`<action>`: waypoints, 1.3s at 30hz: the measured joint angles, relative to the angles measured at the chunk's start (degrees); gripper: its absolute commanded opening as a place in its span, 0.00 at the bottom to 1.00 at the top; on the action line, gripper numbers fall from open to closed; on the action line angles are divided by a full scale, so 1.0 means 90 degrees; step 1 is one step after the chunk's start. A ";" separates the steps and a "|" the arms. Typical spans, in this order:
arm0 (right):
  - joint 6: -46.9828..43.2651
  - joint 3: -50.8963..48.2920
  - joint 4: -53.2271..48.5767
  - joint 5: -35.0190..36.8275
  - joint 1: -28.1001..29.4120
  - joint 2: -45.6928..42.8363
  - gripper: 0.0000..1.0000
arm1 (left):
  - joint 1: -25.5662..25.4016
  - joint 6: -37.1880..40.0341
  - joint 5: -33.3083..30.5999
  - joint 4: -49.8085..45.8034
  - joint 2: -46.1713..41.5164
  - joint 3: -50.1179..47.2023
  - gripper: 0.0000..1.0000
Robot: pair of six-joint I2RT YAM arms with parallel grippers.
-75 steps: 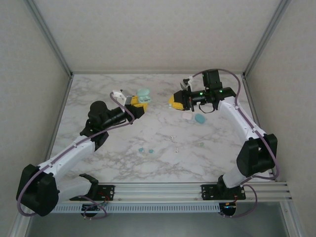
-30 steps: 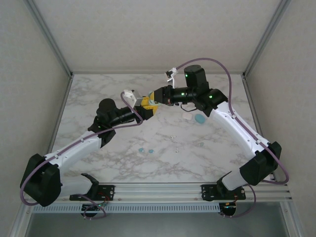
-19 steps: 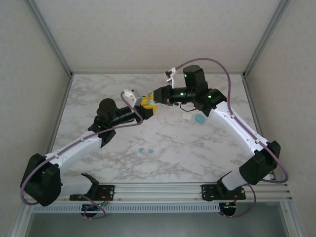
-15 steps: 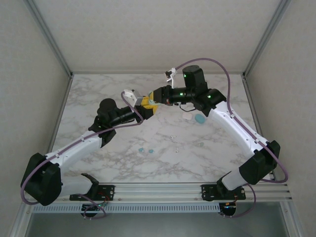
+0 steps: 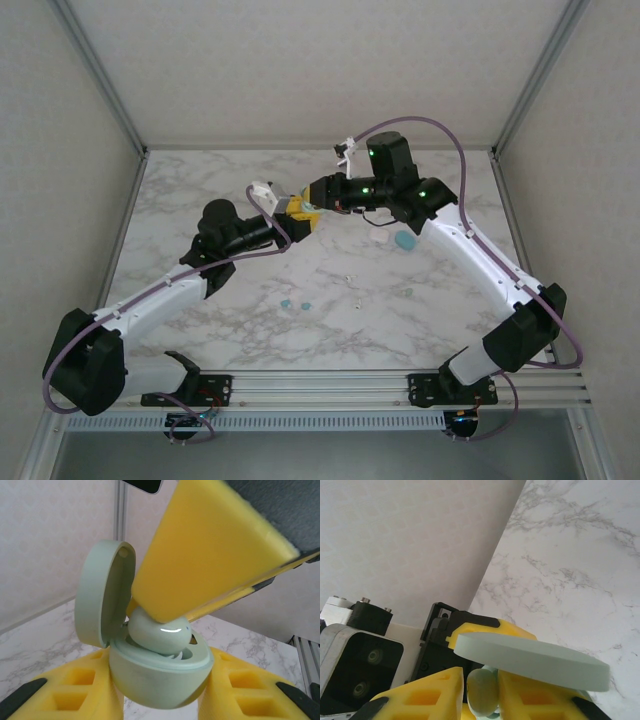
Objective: Insert wireless bluetooth earbuds into charging case
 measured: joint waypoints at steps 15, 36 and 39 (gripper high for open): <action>-0.0121 0.0296 -0.0556 0.0338 0.0017 0.0041 0.24 | -0.0022 0.0000 -0.0019 0.0046 0.0002 0.0000 0.28; -0.0211 0.0517 -0.1175 0.0469 0.0085 0.0056 0.27 | -0.0022 0.0002 -0.0180 0.0097 0.0170 0.0036 0.29; -0.0214 0.0534 -0.1209 0.0544 0.0095 0.0058 0.28 | -0.0022 0.0002 -0.0192 0.0092 0.0177 0.0036 0.29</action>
